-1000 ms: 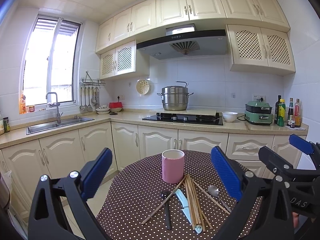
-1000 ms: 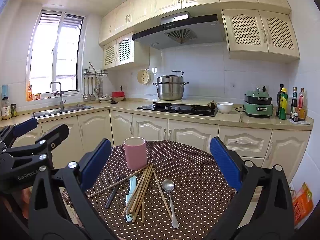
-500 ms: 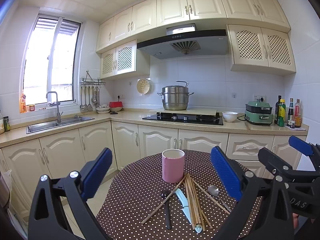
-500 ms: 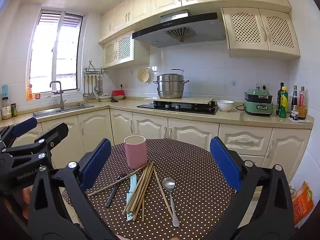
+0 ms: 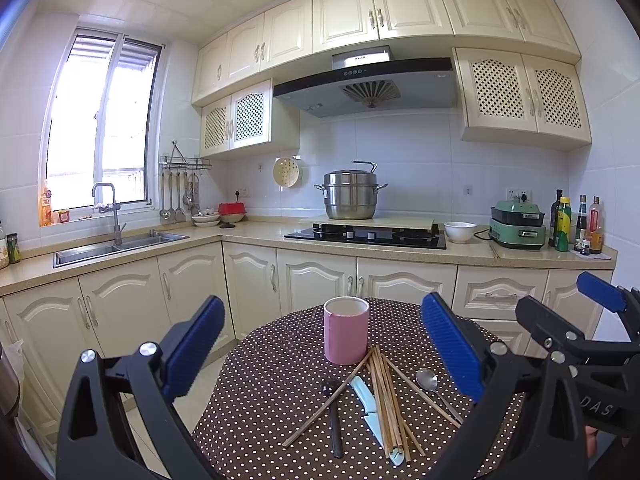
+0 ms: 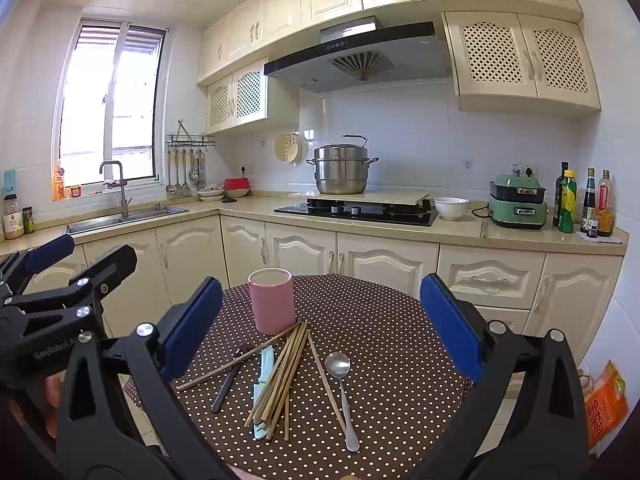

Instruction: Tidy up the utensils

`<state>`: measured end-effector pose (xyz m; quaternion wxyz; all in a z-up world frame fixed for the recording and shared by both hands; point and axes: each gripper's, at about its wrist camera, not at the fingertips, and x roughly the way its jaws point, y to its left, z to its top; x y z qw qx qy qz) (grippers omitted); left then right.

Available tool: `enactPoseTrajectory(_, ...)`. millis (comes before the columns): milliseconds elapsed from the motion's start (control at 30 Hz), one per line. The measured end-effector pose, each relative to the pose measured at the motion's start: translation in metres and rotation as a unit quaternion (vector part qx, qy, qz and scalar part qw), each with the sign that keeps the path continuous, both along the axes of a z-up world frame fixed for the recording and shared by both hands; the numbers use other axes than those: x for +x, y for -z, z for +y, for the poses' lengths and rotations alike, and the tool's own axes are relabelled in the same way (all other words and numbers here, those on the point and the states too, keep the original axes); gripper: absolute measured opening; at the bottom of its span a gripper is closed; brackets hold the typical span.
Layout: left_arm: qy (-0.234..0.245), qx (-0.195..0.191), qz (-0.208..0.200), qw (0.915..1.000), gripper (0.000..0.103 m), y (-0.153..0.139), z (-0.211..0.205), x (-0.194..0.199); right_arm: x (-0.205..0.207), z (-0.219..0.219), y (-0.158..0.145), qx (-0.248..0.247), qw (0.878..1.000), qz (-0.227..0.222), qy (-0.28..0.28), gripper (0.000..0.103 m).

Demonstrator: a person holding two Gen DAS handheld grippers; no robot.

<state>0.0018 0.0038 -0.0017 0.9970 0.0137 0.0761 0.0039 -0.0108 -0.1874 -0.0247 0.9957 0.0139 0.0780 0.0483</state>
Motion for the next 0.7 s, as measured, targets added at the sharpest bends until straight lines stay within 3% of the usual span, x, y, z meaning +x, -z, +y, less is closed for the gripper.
enactPoseTrajectory(700,0.002,-0.002,0.012,0.9999,0.097,0.0057,-0.0029,0.0032,0.003,-0.0002,0.0017,0.005,1.0,0.014,-0.001,0.097)
